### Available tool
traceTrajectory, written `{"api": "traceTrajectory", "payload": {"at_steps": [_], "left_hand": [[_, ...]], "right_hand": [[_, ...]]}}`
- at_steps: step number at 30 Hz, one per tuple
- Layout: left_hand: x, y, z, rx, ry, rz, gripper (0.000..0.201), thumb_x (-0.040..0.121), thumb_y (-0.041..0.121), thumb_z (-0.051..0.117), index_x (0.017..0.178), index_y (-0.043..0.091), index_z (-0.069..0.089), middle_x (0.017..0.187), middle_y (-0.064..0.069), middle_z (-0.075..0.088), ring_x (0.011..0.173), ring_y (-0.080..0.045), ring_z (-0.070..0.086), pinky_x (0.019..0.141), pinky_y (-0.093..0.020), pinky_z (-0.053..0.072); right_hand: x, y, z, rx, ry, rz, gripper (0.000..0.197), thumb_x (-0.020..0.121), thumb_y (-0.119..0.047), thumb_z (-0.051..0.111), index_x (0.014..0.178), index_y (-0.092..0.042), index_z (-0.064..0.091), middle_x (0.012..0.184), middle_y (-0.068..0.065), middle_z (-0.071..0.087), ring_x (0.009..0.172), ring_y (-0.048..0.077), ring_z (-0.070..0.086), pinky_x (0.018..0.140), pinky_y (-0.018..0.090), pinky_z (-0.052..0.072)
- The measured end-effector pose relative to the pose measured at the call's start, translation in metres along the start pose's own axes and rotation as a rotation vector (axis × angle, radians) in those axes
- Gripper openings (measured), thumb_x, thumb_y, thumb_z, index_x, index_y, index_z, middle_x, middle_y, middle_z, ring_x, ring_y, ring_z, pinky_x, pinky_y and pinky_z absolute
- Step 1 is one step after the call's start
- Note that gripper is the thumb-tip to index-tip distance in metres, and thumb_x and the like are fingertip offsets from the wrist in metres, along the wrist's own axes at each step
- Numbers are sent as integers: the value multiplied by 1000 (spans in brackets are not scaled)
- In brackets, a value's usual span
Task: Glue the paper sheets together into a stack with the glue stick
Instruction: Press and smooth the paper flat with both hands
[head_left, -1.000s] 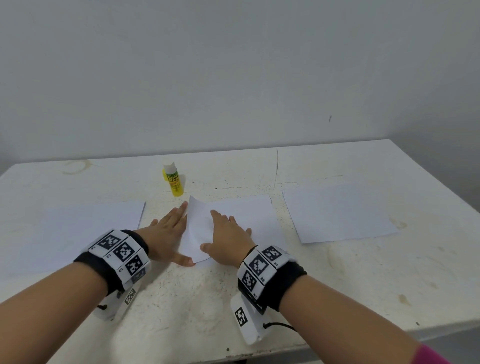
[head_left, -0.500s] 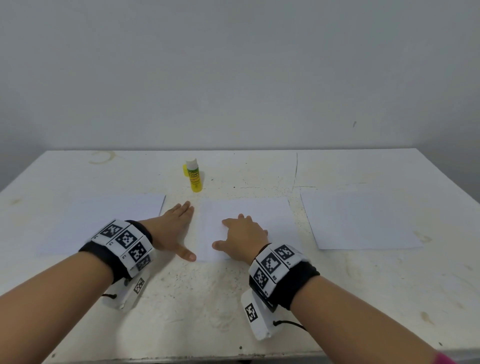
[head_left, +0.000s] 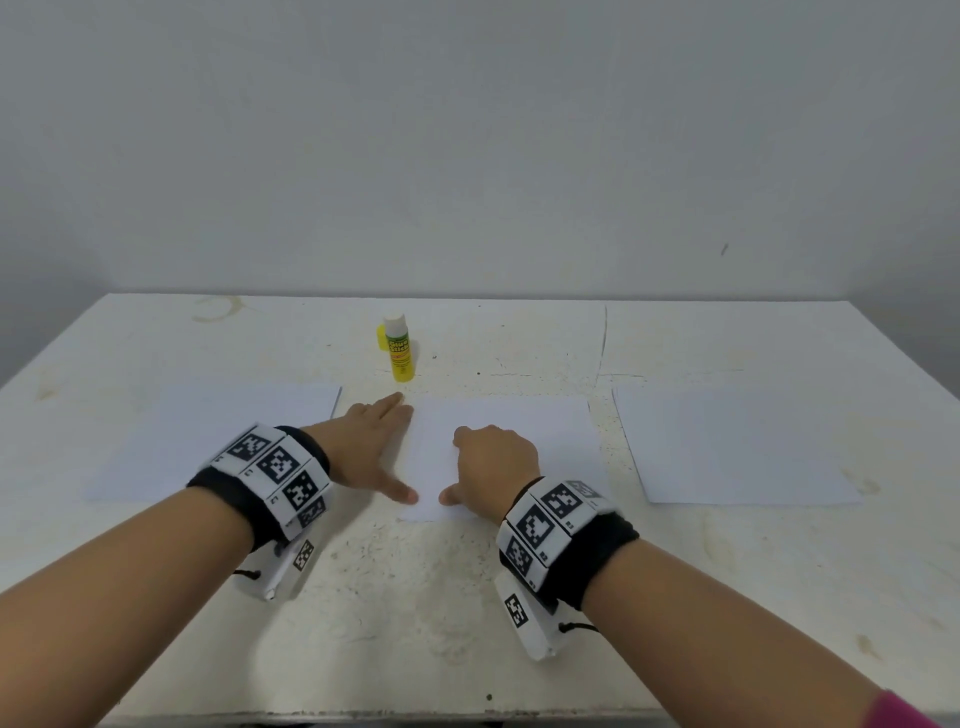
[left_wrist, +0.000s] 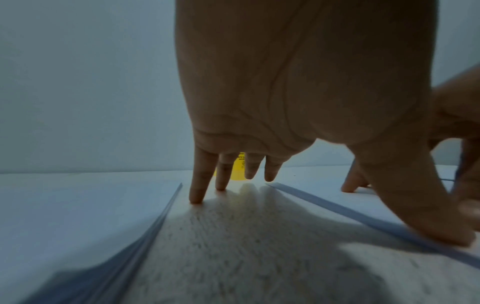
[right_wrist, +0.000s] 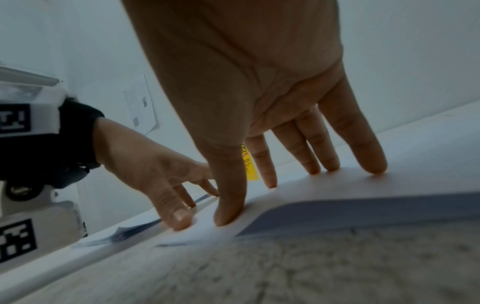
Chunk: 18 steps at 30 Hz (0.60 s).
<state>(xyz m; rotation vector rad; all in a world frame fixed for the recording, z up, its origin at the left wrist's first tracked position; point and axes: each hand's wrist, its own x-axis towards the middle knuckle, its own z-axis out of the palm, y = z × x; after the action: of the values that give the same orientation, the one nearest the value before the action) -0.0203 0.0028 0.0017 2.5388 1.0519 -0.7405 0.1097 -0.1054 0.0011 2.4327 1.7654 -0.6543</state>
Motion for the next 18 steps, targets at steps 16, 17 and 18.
{"api": "traceTrajectory", "payload": {"at_steps": [16,17,18], "left_hand": [[5,3,0,46,-27,3,121,71,71,65,152,23,-11,156,2,-29,147,-28,-8,116,-52,19],[5,4,2,56,-22,8,121,71,70,65,152,22,-11,156,2,-29,146,-26,-10,116,-53,19],[5,4,3,65,-17,16,121,71,70,65,152,21,-11,156,2,-30,146,-25,-13,116,-53,18]], "right_hand": [[5,9,5,-96,60,-68,44,95,-16,52,137,-16,37,130,15,39,120,29,39,76,31,36],[5,9,4,-89,60,-67,44,96,-16,51,137,-16,37,131,15,39,120,29,38,78,31,38],[4,8,4,-80,56,-60,44,96,-15,50,137,-15,36,131,16,38,121,30,38,80,32,39]]}}
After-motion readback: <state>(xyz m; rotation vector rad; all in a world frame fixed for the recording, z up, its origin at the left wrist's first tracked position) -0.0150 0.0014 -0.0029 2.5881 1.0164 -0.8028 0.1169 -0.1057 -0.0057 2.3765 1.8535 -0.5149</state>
